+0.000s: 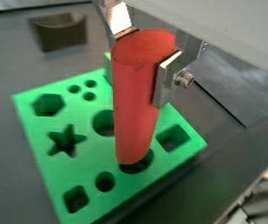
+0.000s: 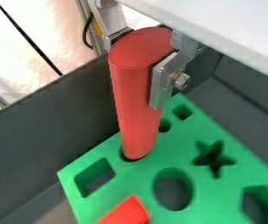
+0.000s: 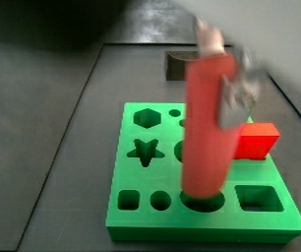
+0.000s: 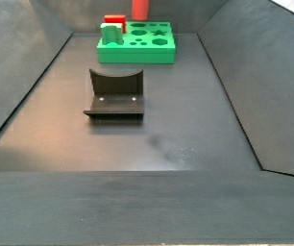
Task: Pick up the oval object. Move up. Place the oval object on the fixture. Regrasp the oval object. Move to above the board. Insert the oval object.
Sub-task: Insert the oval object.
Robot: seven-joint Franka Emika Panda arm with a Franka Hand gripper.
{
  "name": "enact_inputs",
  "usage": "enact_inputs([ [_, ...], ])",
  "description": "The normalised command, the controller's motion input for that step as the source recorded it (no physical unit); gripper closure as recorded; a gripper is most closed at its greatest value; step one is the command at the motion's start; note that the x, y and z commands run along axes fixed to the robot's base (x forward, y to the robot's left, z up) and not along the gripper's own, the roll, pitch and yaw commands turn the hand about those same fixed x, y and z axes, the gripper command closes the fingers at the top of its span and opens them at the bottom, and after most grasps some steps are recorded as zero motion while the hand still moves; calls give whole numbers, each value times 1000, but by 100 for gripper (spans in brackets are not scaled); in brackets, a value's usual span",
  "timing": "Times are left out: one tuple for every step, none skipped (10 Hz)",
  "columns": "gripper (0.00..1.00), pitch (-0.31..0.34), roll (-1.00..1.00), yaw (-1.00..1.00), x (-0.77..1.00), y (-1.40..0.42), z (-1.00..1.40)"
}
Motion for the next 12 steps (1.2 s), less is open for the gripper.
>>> enact_inputs([
  [100, 71, 53, -394, 140, -200, 0],
  [100, 0, 37, -20, 0, -114, -37],
  [100, 0, 31, -86, 0, 0, -131],
  [100, 0, 89, -306, 0, 0, -331],
  [100, -23, 91, -391, 0, 0, -274],
  [100, 0, 74, -374, 0, -43, -123],
  [100, 0, 70, -314, 0, -66, -123],
  [100, 0, 74, -303, 0, -57, -111],
  [100, 0, 31, -311, 46, 23, -109],
  [100, 0, 37, -220, 0, 0, -111],
  [100, 26, 0, -211, 91, 26, 0],
  [100, 0, 9, -109, 20, 0, -60],
])
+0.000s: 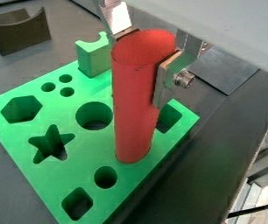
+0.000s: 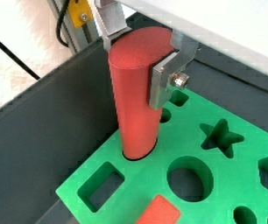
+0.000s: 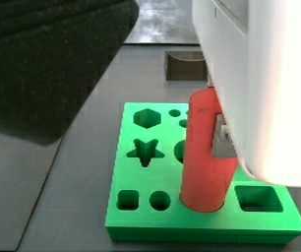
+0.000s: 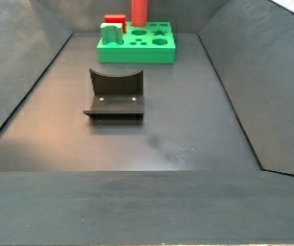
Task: Pick up the oval object. Move up. Place the oval object on the fixture. Regrasp the oval object. Move to above the board. Insert the oval object.
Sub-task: Insert the oval object.
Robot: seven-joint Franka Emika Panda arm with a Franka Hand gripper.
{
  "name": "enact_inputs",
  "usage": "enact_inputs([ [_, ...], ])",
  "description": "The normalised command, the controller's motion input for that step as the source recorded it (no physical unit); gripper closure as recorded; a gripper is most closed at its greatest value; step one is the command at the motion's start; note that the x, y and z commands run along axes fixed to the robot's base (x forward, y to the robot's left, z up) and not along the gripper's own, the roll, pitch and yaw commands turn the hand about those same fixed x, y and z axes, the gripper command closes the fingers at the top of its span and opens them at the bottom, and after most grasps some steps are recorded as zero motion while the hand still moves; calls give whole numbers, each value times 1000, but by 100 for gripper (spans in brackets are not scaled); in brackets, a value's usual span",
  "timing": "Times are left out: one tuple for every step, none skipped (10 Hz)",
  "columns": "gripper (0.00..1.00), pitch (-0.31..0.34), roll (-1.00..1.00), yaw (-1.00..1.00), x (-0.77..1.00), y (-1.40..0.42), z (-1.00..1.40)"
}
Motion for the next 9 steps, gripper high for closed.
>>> enact_inputs([
  [100, 26, 286, -123, 114, -214, -583],
  [100, 6, 367, -77, 129, -263, -657],
  [100, 169, 500, -80, 189, -426, -131],
  [100, 171, 500, -86, 223, -411, -106],
  [100, 77, 500, -37, 391, -480, -309],
  [100, 81, 497, -11, 346, -537, -337],
  [100, 40, 486, -14, 429, -511, -383],
  [100, 14, 414, 0, 451, -431, -497],
  [100, 51, 110, 0, 69, -177, -26],
])
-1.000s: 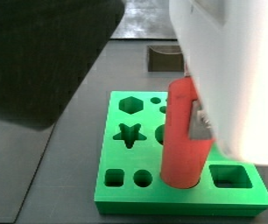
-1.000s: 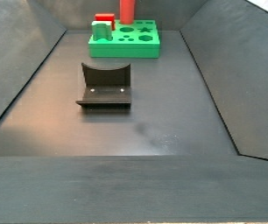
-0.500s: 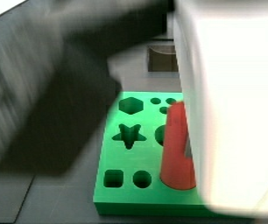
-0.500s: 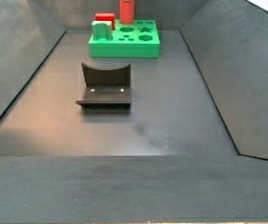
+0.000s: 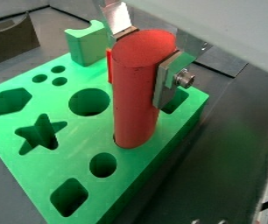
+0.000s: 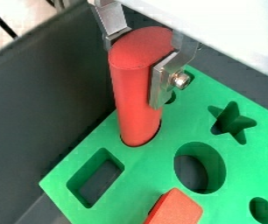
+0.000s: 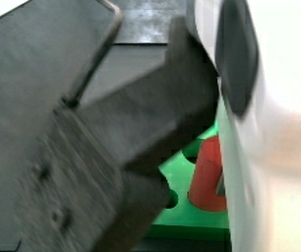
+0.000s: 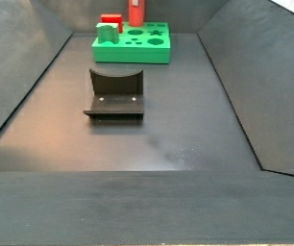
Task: Pick up the oval object. Move up. Place the oval object on the fixture. Regrasp the oval object. Move to above the board. Insert the oval object.
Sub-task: Insert the oval object.
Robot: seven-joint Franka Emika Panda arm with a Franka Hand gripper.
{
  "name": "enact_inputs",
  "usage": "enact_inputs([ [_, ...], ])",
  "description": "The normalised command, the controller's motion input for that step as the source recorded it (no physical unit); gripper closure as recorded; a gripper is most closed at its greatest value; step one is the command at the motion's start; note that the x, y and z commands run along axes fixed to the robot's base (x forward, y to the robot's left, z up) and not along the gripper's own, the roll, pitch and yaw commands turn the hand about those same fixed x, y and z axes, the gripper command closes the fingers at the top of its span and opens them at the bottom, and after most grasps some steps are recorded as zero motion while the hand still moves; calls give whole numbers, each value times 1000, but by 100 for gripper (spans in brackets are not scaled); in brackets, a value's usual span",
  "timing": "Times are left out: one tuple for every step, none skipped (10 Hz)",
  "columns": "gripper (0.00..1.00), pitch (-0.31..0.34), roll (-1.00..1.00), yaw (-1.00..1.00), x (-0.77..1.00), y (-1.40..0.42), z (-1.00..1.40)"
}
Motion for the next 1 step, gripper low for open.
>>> enact_inputs([
  [100, 0, 0, 0, 0, 0, 0],
])
